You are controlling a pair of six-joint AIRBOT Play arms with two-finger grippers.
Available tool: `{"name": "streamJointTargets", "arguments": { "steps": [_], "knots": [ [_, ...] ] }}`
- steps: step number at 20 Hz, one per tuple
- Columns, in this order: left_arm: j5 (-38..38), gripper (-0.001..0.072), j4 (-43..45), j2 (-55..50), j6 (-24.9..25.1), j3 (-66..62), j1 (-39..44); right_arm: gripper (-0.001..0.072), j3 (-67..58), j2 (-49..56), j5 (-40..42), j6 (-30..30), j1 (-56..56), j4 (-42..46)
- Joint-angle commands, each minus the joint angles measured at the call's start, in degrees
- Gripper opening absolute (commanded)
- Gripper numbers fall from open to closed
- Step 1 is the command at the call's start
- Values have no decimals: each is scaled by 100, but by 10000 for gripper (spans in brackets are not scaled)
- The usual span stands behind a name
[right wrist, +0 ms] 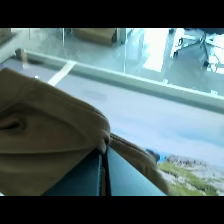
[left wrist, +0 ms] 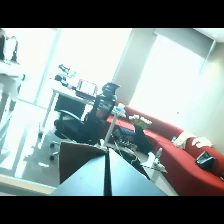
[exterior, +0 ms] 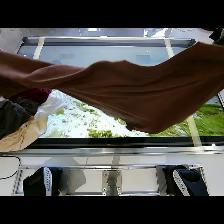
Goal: Fold the shirts.
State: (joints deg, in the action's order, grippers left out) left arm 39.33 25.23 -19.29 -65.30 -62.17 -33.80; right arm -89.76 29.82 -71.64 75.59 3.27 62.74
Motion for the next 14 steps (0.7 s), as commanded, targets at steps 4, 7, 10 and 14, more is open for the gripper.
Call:
{"name": "streamJointTargets", "arguments": {
  "steps": [4, 7, 10, 14],
  "knots": [
    [1261, 9, -310, -750, 149, -422, -363, 6, -382, 1163, 1165, -157, 2, -57],
    [2100, 8, -197, -1725, 149, -393, -2, 6, -389, 2522, 2105, -358, -2, -1029],
    [2116, 8, 1158, -2579, 129, -267, 1012, 5, -505, 4210, 2734, -1335, -533, -2680],
    [2114, 8, 3126, -3628, -562, 249, 2127, 6, -1257, 6478, 3206, -1377, -1853, -2623]
  ]
}}
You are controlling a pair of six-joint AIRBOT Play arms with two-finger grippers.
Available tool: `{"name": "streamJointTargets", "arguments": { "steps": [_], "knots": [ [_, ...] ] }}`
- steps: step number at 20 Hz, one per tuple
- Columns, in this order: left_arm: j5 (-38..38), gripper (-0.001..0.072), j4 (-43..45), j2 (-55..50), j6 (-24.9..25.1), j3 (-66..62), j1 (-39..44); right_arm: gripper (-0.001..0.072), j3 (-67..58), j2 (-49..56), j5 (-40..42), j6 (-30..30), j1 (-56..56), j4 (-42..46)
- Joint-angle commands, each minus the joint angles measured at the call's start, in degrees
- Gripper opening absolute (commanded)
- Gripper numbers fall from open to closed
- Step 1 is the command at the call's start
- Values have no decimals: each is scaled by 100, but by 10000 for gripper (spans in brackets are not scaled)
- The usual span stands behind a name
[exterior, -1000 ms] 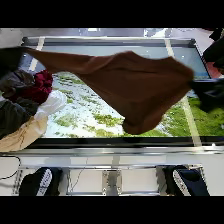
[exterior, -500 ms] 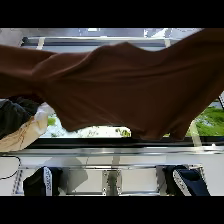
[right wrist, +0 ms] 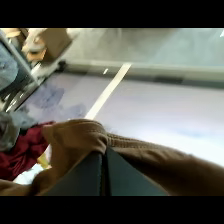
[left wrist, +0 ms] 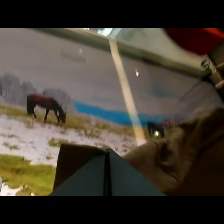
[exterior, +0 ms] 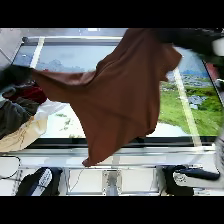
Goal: Fold the shirts.
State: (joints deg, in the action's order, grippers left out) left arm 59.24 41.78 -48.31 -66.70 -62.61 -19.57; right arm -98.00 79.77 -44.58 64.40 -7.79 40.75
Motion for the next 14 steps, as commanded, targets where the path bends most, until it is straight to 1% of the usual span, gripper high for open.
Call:
{"name": "streamJointTargets", "arguments": {
  "steps": [1, 3, 5, 7, 9, 10, 11, 12, 13, 14],
  "knots": [
    [101, 8, 1873, -953, -612, 450, 831, 6, -662, 1982, 601, -258, -1005, -424],
    [-33, 9, 2559, -1329, -1019, 782, 898, 5, -1154, 2911, 769, -229, -1467, -437],
    [-190, 9, 2946, -1547, -1150, 1051, 859, 5, -1550, 3574, 798, -205, -1801, -442],
    [-334, 9, 3042, -1657, -1222, 1182, 791, 6, -1762, 3987, 844, -192, -2022, -459],
    [-459, 9, 3047, -1705, -1222, 1187, 763, 10, -1764, 4109, 1047, -192, -2133, -461],
    [-533, 10, 3042, -1703, -1224, 1187, 754, 14, -1773, 4105, 1187, -98, -2138, -481],
    [-592, 11, 3042, -1703, -1222, 1187, 750, 146, -1812, 4076, 1263, 208, -2124, -514],
    [-697, 27, 3036, -1698, -1220, 1182, 750, 413, -1858, 4019, 1246, 450, -2068, -509],
    [-903, 175, 3045, -1685, -1215, 1178, 748, 643, -1862, 3886, 1128, 590, -1976, -509],
    [-1226, 505, 3036, -1655, -1215, 1163, 726, 626, -1862, 3711, 824, 590, -1838, -496]
  ]
}}
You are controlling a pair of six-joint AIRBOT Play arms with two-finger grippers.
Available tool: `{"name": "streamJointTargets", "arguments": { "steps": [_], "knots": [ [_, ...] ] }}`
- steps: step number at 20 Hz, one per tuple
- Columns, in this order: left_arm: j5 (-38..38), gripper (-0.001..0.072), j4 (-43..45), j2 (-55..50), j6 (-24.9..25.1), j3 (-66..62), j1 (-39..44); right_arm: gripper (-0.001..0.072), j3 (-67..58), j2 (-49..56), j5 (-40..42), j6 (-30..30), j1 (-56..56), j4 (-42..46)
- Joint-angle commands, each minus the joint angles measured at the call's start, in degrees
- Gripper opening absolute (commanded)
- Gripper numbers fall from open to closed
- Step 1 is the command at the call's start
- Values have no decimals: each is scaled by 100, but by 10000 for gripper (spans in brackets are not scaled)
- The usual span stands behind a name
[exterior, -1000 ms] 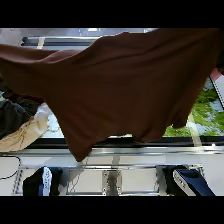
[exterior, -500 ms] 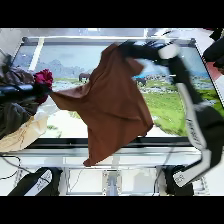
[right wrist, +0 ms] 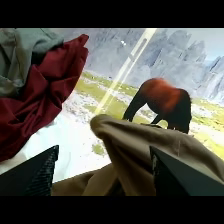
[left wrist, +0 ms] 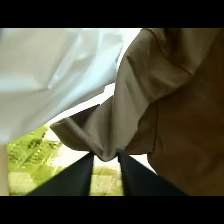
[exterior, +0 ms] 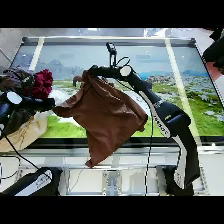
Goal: Fold the shirts.
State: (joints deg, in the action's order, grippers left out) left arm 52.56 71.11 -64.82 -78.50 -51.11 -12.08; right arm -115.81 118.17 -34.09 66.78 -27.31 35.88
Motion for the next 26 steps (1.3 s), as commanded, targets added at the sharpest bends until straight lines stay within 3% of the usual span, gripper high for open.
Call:
{"name": "streamJointTargets", "arguments": {
  "steps": [1, 4, 7, 10, 12, 17, 25, 26],
  "knots": [
    [-874, 654, 103, 33, -35, -39, -22, 623, -81, -365, -671, 352, 326, 72],
    [-1139, 649, -59, 70, 614, -446, 74, 552, -81, -1222, -2428, 654, 1147, 730],
    [-1040, 646, -129, -59, 1132, -656, 444, 552, -55, -2070, -4594, 1093, 1961, 1556],
    [-669, 645, -107, -586, 1985, -811, 1102, 552, 83, -2756, -5761, 1316, 2396, 2522],
    [-433, 645, 149, -1093, 2247, -979, 1552, 552, 155, -3106, -5799, 1331, 2522, 2868],
    [-330, 612, 1303, -1971, 2238, -1552, 2302, 552, 153, -3598, -5827, 1329, 2356, 2776],
    [79, 605, 2181, -2531, 1882, -1779, 2275, 553, 153, -3733, -5862, 1364, 2072, 2691],
    [22, 574, 2323, -2562, 1759, -1781, 2269, 553, 153, -3733, -5895, 1397, 2070, 2686]
  ]
}}
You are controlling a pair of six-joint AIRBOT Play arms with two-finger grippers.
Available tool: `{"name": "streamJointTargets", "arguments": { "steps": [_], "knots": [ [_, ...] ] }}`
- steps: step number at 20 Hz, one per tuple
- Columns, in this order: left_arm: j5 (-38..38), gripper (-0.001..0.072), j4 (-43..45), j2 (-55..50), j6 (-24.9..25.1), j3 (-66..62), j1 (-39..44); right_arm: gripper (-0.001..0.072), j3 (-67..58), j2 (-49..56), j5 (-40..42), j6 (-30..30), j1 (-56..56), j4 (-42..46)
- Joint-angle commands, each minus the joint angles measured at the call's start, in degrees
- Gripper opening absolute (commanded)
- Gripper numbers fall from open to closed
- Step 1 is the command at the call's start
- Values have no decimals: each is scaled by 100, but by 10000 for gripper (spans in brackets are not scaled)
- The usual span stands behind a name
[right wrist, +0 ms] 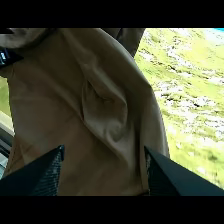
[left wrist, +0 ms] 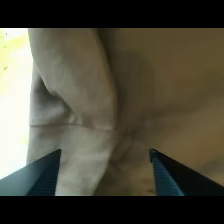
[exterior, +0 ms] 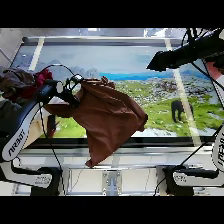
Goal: Fold the shirts.
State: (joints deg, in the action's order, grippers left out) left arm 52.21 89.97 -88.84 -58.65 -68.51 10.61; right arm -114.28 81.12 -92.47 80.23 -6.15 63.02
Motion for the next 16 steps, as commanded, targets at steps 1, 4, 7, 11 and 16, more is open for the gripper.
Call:
{"name": "streamJointTargets", "arguments": {
  "steps": [1, 4, 7, 11, 16],
  "knots": [
    [2, 471, 645, -197, -374, -42, -9, 553, 0, -28, -142, 129, -46, -28],
    [-59, 332, 774, -328, -479, -46, -87, 552, 0, -28, -551, 181, -46, -24],
    [-59, 13, 776, -396, -610, -46, -162, 552, 33, -31, -955, 232, -188, 24],
    [-37, 11, 776, -361, -616, -201, -166, 552, 1357, -417, -1067, 267, -728, 385],
    [-72, 11, 778, -138, -960, -675, -199, 554, 5939, -1499, 1550, 859, -1550, 63]
  ]
}}
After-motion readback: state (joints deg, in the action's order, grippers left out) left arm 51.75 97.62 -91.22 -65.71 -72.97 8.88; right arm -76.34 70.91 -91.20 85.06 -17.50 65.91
